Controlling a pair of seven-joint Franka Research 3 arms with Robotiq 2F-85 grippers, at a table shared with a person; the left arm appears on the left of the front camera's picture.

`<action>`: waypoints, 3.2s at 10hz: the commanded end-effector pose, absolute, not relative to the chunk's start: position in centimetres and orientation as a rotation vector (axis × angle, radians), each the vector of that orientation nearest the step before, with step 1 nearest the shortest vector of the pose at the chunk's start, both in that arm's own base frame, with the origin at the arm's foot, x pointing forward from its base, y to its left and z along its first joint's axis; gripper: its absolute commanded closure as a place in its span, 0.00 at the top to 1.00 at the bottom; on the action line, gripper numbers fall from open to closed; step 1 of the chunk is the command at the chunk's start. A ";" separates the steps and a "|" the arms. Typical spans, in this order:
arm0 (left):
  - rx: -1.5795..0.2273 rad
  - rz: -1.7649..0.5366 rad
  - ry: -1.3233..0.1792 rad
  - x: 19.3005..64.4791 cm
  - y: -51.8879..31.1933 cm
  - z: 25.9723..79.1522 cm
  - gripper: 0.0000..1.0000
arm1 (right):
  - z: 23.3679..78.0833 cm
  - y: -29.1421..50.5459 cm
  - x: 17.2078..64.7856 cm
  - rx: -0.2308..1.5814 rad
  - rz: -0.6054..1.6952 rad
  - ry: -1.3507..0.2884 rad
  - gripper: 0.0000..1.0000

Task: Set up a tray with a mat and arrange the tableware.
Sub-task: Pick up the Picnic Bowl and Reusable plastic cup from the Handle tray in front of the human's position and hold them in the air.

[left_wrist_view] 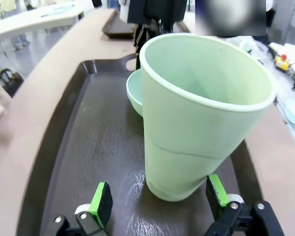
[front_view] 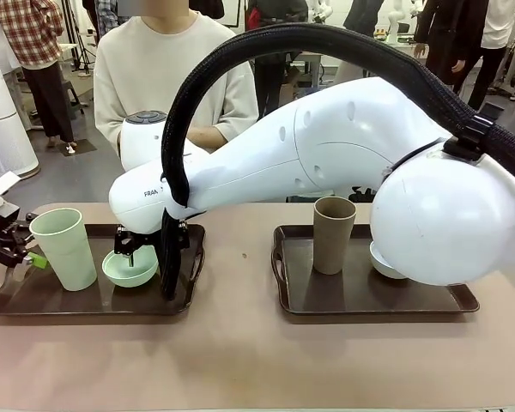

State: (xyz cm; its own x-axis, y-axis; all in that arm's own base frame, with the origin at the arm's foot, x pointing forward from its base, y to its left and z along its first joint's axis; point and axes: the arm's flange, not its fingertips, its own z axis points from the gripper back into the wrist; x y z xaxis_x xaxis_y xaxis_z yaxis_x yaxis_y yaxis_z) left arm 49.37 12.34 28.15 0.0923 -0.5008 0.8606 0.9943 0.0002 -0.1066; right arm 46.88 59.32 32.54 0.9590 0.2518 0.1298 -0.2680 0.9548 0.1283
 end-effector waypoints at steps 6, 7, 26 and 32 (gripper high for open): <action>-0.932 -1.485 -0.700 46.8 11.2 28.3 1.00 | 32.1 59.4 46.9 0.178 0.300 -0.078 1.00; -0.946 -1.508 -0.706 46.5 11.1 28.3 1.00 | 32.0 59.5 46.9 0.181 0.303 -0.076 1.00; -0.973 -1.499 -0.778 47.5 5.5 26.9 0.00 | 31.3 59.6 46.5 0.209 0.364 -0.131 0.00; -0.960 -1.481 -0.768 47.5 5.4 27.4 0.27 | 32.5 59.1 45.8 0.148 0.330 -0.164 0.00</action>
